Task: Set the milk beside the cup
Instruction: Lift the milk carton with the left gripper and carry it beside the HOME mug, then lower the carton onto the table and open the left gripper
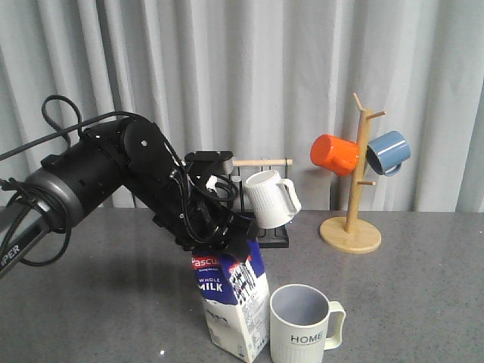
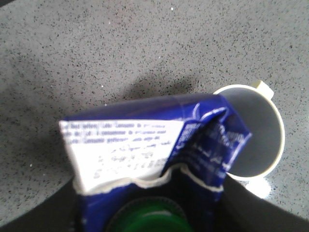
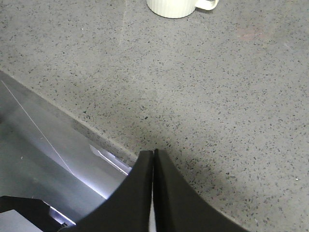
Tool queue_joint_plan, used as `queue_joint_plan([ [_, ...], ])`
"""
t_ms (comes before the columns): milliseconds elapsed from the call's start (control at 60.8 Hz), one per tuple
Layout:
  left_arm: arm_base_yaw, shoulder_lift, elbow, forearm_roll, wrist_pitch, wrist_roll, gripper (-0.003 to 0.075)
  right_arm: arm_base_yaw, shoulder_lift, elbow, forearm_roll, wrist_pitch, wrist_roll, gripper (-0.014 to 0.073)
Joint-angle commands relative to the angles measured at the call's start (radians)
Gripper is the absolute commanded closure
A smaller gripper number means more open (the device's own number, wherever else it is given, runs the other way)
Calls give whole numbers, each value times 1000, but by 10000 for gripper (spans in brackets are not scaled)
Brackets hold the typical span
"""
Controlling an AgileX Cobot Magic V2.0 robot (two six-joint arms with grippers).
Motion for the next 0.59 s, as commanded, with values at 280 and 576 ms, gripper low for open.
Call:
queue_joint_plan([
  [280, -8, -68, -31, -37, -18, -26, 482, -2, 8, -26, 9, -65, -2, 599],
  [576, -8, -93, -31, -35, -18, -51, 229, -2, 8, -26, 9, -65, -2, 599],
])
